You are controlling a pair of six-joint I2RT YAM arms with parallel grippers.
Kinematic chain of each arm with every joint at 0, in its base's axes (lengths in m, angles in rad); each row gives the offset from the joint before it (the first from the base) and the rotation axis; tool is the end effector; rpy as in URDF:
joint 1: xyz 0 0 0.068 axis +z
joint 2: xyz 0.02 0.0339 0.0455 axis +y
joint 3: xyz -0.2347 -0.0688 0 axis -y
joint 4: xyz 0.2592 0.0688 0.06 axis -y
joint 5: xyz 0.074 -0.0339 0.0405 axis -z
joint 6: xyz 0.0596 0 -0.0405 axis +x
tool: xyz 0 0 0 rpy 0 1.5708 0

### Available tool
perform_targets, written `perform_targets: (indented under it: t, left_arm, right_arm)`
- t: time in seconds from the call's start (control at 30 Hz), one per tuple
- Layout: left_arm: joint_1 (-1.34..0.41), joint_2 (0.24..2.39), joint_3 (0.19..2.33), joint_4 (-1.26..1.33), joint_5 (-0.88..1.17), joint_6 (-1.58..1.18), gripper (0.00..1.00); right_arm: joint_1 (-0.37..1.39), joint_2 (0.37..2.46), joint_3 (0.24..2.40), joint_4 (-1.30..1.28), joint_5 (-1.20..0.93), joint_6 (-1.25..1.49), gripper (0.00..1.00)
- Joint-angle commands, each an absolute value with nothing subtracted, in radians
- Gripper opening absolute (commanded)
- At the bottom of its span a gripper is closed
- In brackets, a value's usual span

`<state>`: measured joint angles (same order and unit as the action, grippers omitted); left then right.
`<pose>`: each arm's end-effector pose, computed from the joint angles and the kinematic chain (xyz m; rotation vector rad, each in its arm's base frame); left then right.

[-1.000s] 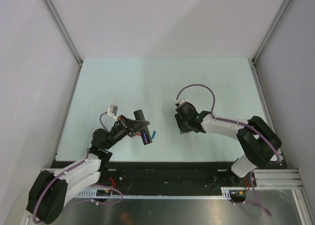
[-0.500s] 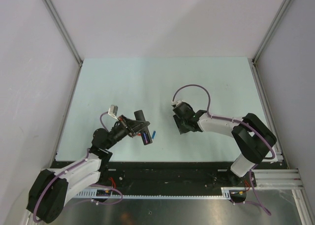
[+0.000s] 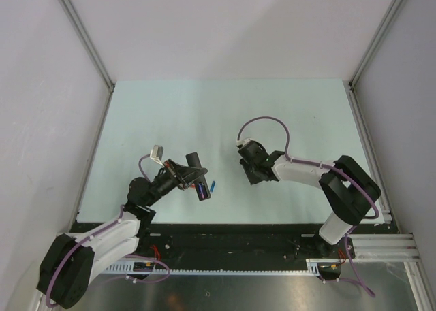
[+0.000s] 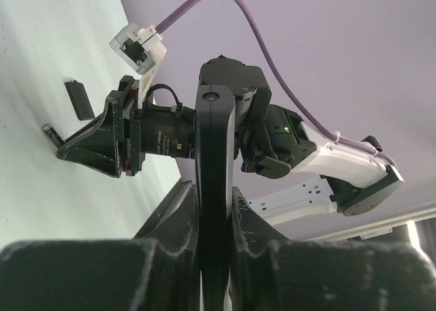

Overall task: Load the batteries into the remote control
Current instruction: Pick up the battery from the center of the board.

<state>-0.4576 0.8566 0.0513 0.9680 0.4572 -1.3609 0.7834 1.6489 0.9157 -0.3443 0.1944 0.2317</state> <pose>0.1812 -0.1186 0.1662 -0.3117 1.6724 -1.7590 0.2446 0.2274 0.1019 -0.6509 2.5354 0.0972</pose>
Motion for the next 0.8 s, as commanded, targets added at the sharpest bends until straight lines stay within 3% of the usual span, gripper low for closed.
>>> perform_targets:
  t: [0.0, 0.1, 0.3, 0.63, 0.77]
  left_arm:
    - [-0.448, 0.845, -0.005, 0.999, 0.48, -1.344, 0.0]
    - [-0.448, 0.842, -0.005, 0.996, 0.477, -1.345, 0.0]
    - [-0.448, 0.856, -0.005, 0.997, 0.469, -1.341, 0.0]
    - [-0.466, 1.008, 0.158, 0.999, 0.347, -1.29, 0.0]
    - [-0.506, 1.089, 0.236, 1.029, 0.275, -1.252, 0.0]
  right_arm:
    - [0.784, 1.677, 0.939, -0.374, 0.164, 0.236, 0.29]
    - [0.781, 1.678, 0.939, -0.38, 0.143, 0.244, 0.27]
    - [0.781, 1.635, 0.939, -0.394, 0.123, 0.29, 0.01]
    - [0.85, 1.191, 1.067, -0.621, 0.069, 0.546, 0.0]
    - [0.978, 1.187, 1.225, -0.756, 0.071, 0.574, 0.0]
